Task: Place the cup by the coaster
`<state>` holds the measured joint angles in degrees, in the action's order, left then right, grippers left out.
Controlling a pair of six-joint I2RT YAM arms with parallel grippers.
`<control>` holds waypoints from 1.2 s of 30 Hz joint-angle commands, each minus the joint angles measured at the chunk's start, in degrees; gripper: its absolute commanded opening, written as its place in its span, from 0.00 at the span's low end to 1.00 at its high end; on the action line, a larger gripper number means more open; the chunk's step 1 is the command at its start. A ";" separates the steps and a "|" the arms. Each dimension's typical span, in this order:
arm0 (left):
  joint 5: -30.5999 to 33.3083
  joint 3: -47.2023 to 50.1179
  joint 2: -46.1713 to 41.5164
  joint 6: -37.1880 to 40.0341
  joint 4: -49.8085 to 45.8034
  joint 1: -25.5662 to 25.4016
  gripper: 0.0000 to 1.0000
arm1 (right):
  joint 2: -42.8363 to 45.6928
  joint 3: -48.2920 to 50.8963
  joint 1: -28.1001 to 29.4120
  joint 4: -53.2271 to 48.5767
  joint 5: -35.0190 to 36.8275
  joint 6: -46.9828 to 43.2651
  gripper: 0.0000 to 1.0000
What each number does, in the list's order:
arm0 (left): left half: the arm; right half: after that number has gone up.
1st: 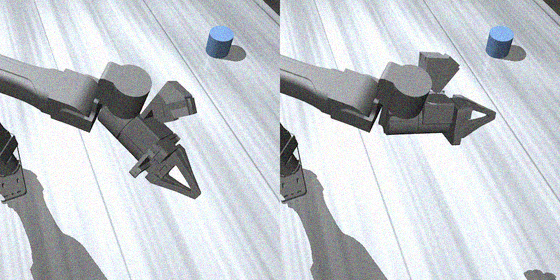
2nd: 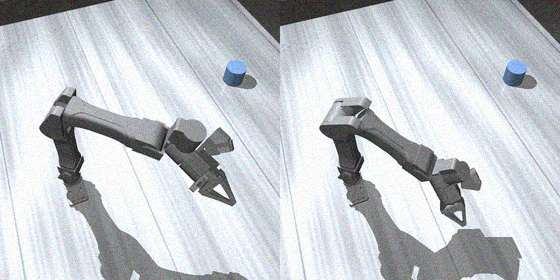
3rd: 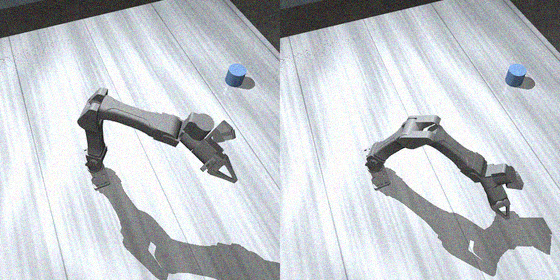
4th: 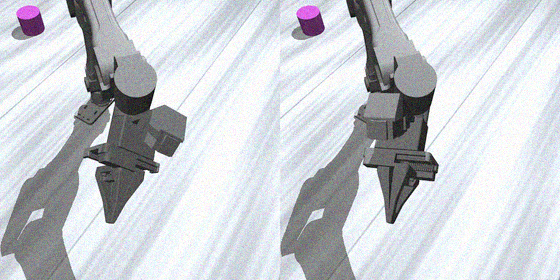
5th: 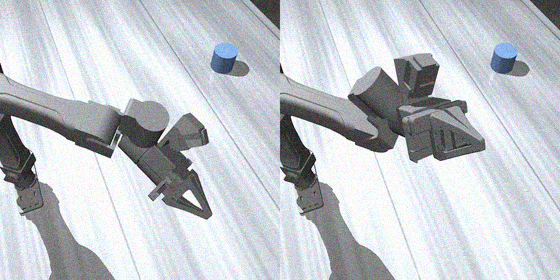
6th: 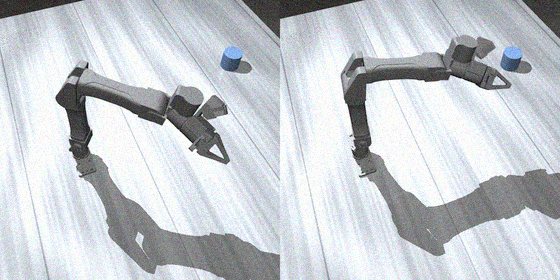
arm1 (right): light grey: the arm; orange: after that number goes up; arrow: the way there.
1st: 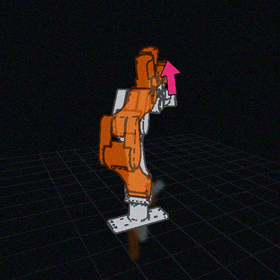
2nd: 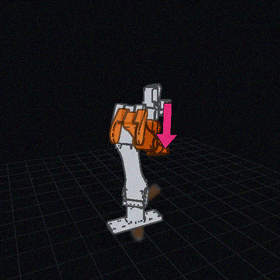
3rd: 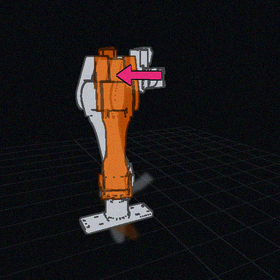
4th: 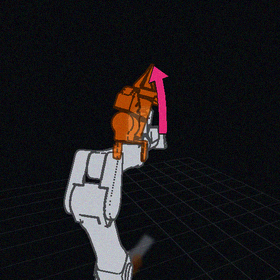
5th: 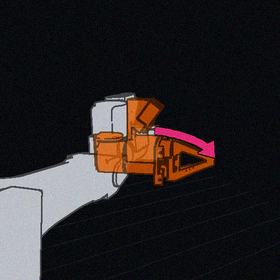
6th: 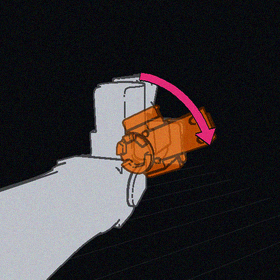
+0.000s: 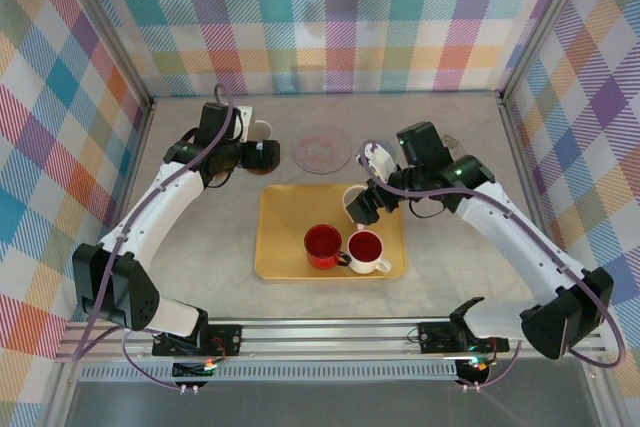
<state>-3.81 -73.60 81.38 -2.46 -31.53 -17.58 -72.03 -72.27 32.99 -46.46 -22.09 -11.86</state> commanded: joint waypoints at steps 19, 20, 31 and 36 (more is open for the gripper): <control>-13.52 13.95 -6.85 -3.76 0.24 -6.04 1.00 | 6.39 13.07 16.75 0.37 8.74 7.69 0.96; -14.74 14.69 -6.93 -3.88 0.84 -6.21 1.00 | 6.21 13.31 17.28 0.63 9.33 7.94 0.96; -9.46 18.60 -7.94 -4.61 2.02 -6.49 1.00 | -0.57 14.26 20.24 4.76 14.75 8.67 0.95; -1.86 19.02 -9.20 -5.45 1.12 -6.19 1.00 | -4.88 11.95 21.21 4.50 16.37 7.02 0.98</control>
<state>-10.26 -55.13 74.02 -6.87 -30.02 -23.55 -75.72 -57.74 53.67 -42.48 -7.14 -3.86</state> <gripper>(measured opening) 0.997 0.977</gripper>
